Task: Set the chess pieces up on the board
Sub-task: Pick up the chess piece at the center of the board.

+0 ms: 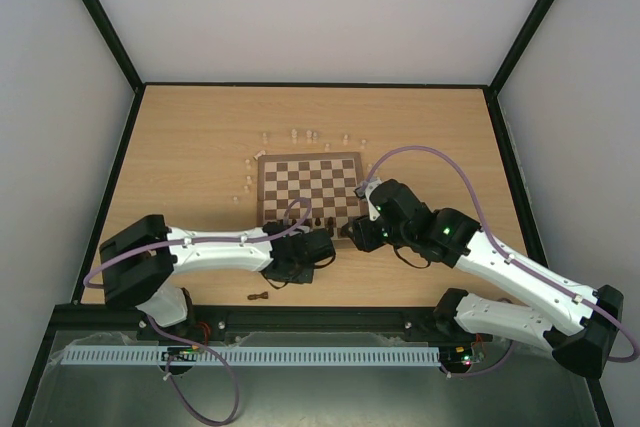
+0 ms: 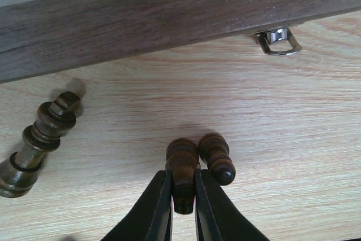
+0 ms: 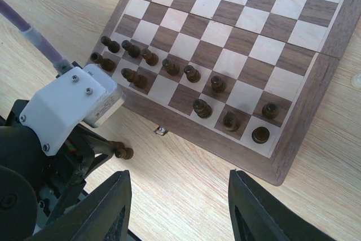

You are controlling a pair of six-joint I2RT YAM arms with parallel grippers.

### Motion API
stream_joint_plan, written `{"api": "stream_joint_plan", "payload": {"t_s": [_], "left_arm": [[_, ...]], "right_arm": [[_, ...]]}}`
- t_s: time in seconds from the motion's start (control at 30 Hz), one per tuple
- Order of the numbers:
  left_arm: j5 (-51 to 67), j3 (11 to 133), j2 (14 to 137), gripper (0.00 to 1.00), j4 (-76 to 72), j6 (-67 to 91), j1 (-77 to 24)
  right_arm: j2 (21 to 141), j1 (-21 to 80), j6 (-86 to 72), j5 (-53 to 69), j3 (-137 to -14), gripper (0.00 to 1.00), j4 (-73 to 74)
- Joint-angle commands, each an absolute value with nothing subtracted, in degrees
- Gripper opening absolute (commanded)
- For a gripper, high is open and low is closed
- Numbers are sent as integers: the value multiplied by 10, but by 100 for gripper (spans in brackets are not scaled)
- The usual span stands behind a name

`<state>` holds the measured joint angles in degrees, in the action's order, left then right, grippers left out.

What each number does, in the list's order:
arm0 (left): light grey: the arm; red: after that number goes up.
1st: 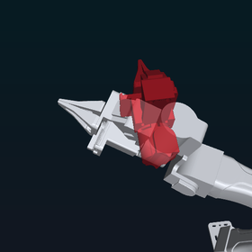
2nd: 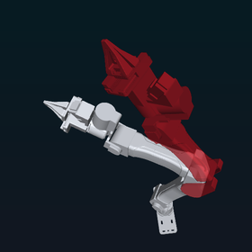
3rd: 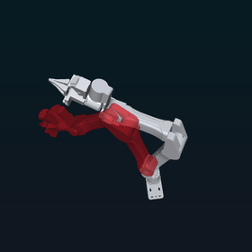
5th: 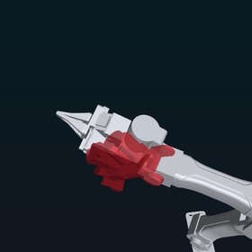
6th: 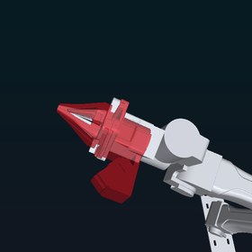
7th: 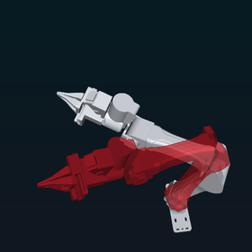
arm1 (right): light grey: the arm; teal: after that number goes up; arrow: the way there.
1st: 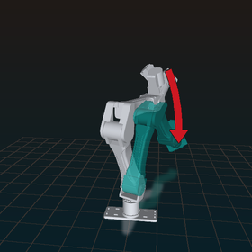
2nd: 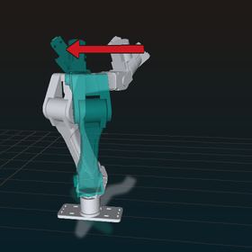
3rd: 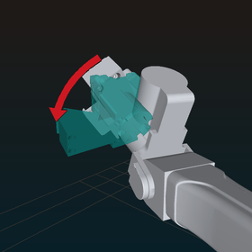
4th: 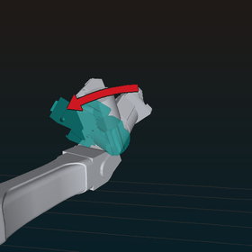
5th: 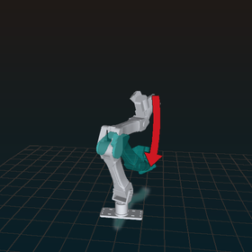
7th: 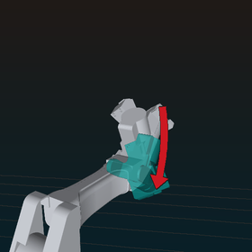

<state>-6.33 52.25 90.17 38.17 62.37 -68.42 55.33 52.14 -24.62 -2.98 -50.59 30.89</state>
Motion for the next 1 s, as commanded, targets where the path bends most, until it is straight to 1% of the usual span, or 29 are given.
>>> {"api": "stream_joint_plan", "payload": {"t_s": [0.0,0.3,0.4,0.53,0.97], "left_arm": [[-87,527,912,11,403,625,-678],[-90,526,928,12,396,618,-672],[-86,525,936,18,390,615,-672],[-82,520,943,21,382,613,-673],[-76,507,942,23,362,614,-672]], "right_arm": [[547,522,-240,-27,-500,48,308],[547,524,-240,-27,-500,48,308],[547,523,-240,-27,-500,48,308],[547,524,-241,-28,-500,48,308],[547,526,-241,-30,-500,48,308]]}}
